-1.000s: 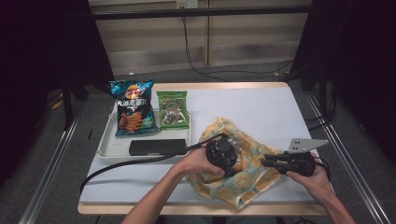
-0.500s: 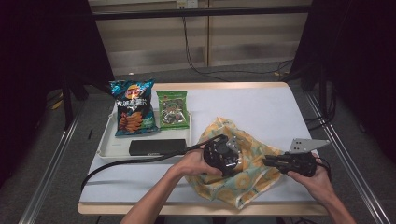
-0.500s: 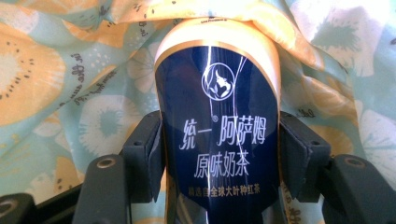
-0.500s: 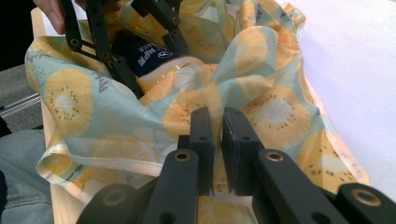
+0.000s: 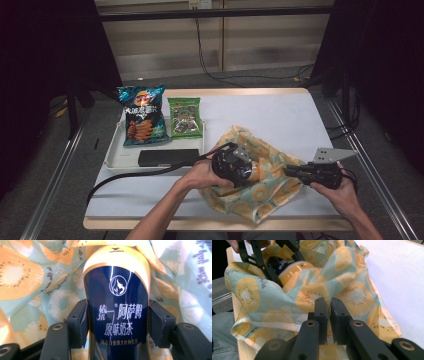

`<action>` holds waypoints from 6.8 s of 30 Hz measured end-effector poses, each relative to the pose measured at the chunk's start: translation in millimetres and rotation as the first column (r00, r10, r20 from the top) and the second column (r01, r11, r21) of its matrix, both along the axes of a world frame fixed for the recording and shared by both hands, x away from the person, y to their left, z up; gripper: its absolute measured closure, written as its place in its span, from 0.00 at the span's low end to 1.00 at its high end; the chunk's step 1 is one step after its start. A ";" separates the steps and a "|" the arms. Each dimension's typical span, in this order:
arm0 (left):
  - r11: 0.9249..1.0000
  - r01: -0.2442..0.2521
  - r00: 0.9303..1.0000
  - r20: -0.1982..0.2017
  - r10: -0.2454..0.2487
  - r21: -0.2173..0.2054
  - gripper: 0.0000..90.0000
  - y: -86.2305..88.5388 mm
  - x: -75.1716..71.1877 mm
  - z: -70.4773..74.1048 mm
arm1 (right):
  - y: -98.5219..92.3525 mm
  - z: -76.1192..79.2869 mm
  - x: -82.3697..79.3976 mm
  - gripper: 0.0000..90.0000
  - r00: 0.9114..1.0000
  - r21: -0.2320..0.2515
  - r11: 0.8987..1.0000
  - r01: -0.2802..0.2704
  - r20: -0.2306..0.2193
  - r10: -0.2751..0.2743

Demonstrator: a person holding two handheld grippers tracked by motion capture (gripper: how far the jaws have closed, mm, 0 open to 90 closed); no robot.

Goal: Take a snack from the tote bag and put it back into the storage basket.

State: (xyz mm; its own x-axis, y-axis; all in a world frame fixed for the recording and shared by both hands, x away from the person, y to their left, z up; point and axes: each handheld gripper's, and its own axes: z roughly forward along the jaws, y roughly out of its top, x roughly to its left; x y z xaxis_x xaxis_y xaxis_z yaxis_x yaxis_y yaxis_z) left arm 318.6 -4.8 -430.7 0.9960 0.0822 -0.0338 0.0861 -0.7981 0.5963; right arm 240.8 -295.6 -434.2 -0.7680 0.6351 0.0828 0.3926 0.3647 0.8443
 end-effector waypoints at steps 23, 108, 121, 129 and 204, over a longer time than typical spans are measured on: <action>0.981 -0.072 0.997 0.009 0.075 -0.179 0.46 47.1 2.0 19.0 | -1.8 4.7 -1.2 1.00 1.000 0.005 1.000 0.016 0.018 -0.016; 0.816 -0.278 0.947 -0.002 0.321 -0.508 0.37 102.9 -5.4 68.1 | 11.4 13.5 -27.1 0.07 0.975 0.131 0.981 0.141 0.156 -0.161; 0.781 -0.370 0.902 0.006 0.432 -0.503 0.37 113.2 3.1 80.5 | 14.1 8.8 -34.6 0.03 0.973 0.130 0.980 0.148 0.158 -0.168; 0.734 -0.429 0.862 0.004 0.507 -0.527 0.37 133.0 6.4 84.3 | 13.0 5.7 -34.7 0.02 0.972 0.128 0.978 0.164 0.148 -0.182; 0.383 -0.786 0.439 -0.001 0.899 -0.486 0.37 314.9 -4.7 39.8 | 6.7 -5.7 -35.2 0.04 0.967 0.102 0.973 0.209 0.124 -0.221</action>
State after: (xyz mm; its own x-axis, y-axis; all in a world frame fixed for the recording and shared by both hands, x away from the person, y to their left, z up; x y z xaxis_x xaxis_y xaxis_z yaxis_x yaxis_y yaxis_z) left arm 313.9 310.1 -390.9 0.3869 0.9194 -0.0709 0.4047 -0.1002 0.9089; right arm 205.6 -288.9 -440.0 -0.6221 0.7812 0.0513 0.3353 0.2066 0.9192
